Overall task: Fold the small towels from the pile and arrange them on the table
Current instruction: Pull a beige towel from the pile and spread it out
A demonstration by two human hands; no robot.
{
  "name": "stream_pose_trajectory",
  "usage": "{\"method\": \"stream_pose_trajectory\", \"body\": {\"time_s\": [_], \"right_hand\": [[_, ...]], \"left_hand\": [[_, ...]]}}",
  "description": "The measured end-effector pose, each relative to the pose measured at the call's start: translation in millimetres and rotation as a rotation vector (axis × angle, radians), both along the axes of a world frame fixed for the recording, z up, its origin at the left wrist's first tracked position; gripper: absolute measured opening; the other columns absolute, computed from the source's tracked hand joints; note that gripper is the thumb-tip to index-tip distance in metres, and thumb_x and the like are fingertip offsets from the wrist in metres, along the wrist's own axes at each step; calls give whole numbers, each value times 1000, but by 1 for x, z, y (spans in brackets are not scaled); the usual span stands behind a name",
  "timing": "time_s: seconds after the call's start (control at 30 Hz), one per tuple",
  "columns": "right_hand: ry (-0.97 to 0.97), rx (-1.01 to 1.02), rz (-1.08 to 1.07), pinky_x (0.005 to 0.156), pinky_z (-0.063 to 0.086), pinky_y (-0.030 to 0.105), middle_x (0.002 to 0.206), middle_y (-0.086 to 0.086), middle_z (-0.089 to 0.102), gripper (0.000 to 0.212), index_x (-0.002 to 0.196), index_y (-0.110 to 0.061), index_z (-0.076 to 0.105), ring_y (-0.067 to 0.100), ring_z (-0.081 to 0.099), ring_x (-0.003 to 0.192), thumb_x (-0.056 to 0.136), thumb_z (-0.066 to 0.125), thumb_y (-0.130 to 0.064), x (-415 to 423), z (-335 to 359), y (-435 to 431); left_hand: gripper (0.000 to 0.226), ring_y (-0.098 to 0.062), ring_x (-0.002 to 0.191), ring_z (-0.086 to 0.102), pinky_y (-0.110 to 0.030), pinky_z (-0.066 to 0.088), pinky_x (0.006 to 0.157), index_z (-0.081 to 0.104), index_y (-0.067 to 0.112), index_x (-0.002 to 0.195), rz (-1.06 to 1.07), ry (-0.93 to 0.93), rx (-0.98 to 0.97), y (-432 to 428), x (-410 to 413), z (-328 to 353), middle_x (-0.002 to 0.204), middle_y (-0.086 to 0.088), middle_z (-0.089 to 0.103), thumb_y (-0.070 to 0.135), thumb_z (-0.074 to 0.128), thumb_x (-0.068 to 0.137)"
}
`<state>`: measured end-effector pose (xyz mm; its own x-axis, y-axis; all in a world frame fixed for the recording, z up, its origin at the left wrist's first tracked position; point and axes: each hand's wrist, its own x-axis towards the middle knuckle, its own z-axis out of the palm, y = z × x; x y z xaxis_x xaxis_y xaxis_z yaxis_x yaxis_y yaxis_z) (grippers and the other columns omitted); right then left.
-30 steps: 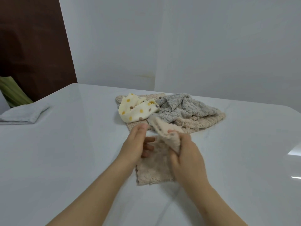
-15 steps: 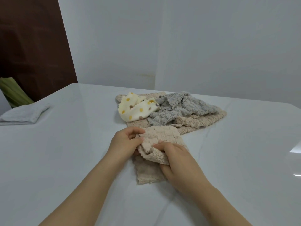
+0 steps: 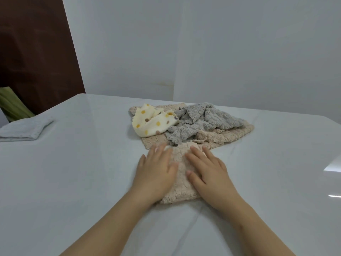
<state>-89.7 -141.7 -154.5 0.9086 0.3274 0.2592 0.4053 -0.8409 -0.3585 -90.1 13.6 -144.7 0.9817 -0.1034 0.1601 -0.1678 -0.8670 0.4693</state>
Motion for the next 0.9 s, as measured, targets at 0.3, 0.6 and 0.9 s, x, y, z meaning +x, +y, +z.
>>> {"method": "stream_pose_trajectory", "body": {"time_s": [0.3, 0.6, 0.9], "right_hand": [[249, -158, -45, 116, -5, 33, 157, -16, 0, 51, 147, -33, 11, 8, -10, 144, 99, 23, -43, -1, 0, 4], [111, 433, -166, 109, 24, 27, 142, -5, 44, 39, 133, -20, 48, 14, 35, 135, 94, 47, -24, -6, -3, 2], [185, 110, -466, 87, 28, 36, 107, 3, 59, 40, 96, -19, 53, 26, 43, 108, 83, 48, -56, -13, 4, 4]], "left_hand": [[58, -15, 146, -7, -45, -5, 117, 4, 26, 149, 12, 207, 309, 4, 2, -13, 158, 9, -2, 49, 16, 97], [69, -18, 141, 18, -36, 16, 112, 17, 26, 146, 180, 7, 150, 7, -5, -18, 153, 2, 20, 61, 33, 88], [73, -24, 119, 44, -37, 31, 93, 47, 24, 125, 360, 169, 43, 9, -14, -5, 121, 3, 58, 75, 47, 73]]}}
